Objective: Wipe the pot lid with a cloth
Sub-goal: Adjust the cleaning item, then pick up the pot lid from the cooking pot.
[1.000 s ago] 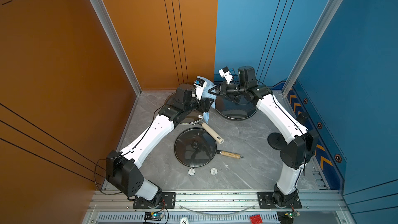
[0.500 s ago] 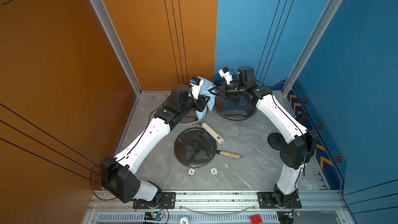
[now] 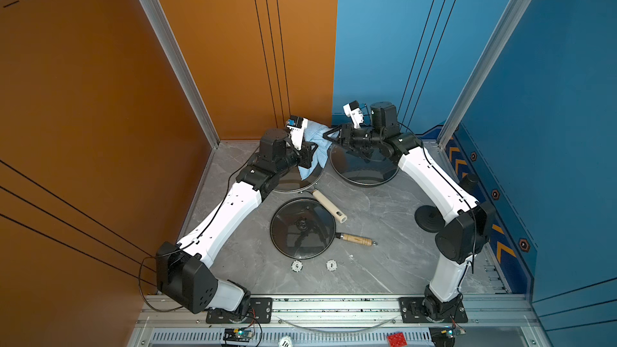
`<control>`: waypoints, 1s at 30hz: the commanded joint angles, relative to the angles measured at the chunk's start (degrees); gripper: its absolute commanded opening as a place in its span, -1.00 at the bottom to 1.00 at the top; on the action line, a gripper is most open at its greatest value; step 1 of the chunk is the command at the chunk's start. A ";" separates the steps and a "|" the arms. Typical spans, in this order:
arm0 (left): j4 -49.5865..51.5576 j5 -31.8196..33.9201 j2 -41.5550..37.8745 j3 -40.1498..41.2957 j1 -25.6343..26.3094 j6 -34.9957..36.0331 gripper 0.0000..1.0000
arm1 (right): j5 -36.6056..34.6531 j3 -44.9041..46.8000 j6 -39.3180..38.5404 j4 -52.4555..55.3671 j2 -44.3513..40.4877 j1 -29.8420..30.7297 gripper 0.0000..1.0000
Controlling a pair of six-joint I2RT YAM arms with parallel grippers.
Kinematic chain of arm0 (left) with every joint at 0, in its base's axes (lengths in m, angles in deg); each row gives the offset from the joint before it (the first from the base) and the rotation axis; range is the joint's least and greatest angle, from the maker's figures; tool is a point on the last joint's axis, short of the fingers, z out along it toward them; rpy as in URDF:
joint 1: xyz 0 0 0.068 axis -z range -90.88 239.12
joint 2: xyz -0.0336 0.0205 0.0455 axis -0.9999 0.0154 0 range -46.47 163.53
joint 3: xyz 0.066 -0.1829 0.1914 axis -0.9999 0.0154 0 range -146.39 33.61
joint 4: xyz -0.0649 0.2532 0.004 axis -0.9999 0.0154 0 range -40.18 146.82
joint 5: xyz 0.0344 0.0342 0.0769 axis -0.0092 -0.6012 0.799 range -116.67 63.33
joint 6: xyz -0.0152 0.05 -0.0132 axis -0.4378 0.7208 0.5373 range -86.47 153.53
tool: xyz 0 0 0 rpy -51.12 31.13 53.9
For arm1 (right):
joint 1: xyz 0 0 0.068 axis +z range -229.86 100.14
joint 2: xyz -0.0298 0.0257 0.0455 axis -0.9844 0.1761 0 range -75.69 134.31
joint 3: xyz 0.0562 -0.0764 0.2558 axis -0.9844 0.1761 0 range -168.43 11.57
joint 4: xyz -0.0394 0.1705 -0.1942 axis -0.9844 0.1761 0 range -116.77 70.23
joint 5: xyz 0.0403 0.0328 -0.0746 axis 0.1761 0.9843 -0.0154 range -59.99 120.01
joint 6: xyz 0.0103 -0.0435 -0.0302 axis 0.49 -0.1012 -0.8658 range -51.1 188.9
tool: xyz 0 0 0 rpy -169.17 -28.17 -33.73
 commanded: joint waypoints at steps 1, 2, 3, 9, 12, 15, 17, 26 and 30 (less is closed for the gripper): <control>-2.15 1.65 -2.19 0.96 -1.53 -2.28 -0.67 | -10.49 1.60 -0.52 -3.05 -4.31 -3.11 0.01; -1.67 1.74 -2.34 1.04 -1.78 -2.41 -0.68 | -13.97 2.25 -1.84 -2.96 -4.95 -3.67 0.12; -1.16 1.76 -2.49 1.11 -1.92 -2.49 -0.68 | -16.73 2.88 -3.42 -2.77 -5.46 -4.11 0.14; 0.19 2.70 -4.02 1.81 -2.17 -2.79 -0.74 | -23.70 2.84 -8.36 -0.36 -2.51 -6.64 0.25; 1.24 3.61 -4.78 1.93 -2.15 -2.46 -0.74 | -30.96 2.00 -13.80 2.22 -0.49 -6.02 0.27; 2.51 4.65 -5.76 1.84 -2.19 -2.08 -0.75 | -41.14 0.59 -20.57 5.20 2.36 -4.85 0.27; 3.25 5.44 -6.46 1.92 -2.15 -1.99 -0.75 | -45.23 -1.20 -23.68 7.61 5.07 -4.49 0.27; 8.39 8.96 -7.89 1.08 -1.97 -1.69 -0.73 | -48.29 1.49 -39.61 2.59 12.21 -5.44 0.23; 10.84 11.18 -8.21 -0.01 -1.28 -1.59 -0.72 | -41.39 2.60 -41.29 0.83 13.03 -7.68 0.39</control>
